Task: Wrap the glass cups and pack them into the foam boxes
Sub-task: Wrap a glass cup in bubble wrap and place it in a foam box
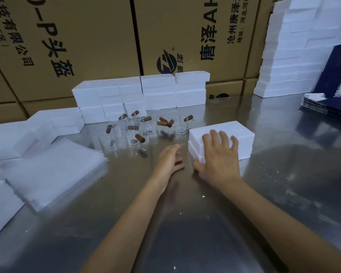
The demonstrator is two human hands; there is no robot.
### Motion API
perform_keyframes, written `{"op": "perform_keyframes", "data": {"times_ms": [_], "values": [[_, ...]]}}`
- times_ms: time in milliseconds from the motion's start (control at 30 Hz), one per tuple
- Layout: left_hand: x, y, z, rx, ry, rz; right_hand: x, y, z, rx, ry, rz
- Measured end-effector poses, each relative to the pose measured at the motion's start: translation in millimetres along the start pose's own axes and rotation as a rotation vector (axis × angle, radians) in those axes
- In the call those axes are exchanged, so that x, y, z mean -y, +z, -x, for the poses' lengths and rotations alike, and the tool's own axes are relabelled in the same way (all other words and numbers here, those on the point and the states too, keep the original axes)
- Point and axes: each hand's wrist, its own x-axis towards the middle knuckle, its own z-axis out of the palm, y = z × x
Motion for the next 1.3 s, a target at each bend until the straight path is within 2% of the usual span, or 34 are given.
{"op": "perform_keyframes", "data": {"times_ms": [133,333,633,733,800,867,933,1000,1033,1100,1233,1300], "values": [[4,-4,-18,-0.109,0.014,0.044,-40,18,-26,0.067,0.086,0.009],[6,-10,-37,-0.121,0.052,0.004,-80,37,-63,0.138,0.177,0.005],[14,-15,-55,-0.134,0.149,-0.203,-95,45,-101,0.228,0.302,0.152],[12,-14,-61,-0.141,0.192,-0.294,-86,47,-111,0.174,0.230,0.194],[6,-11,-72,-0.166,0.282,-0.356,-70,53,-117,0.078,0.077,0.022],[-6,-4,-89,-0.181,0.370,-0.401,-49,67,-126,0.066,0.002,-0.357],[-19,5,-110,-0.168,0.411,-0.392,-30,80,-141,0.178,0.186,-0.789],[-34,13,-137,-0.166,0.414,-0.342,-21,97,-160,0.258,0.498,-1.099],[-44,16,-154,-0.175,0.400,-0.317,-20,106,-172,0.269,0.599,-1.190],[-65,20,-194,-0.189,0.337,-0.308,-24,122,-203,0.235,0.678,-1.296],[-93,28,-279,-0.135,0.189,-0.565,-39,156,-269,0.155,0.719,-1.414],[-98,33,-312,-0.111,0.158,-0.621,-45,178,-292,0.088,0.767,-1.464]]}}
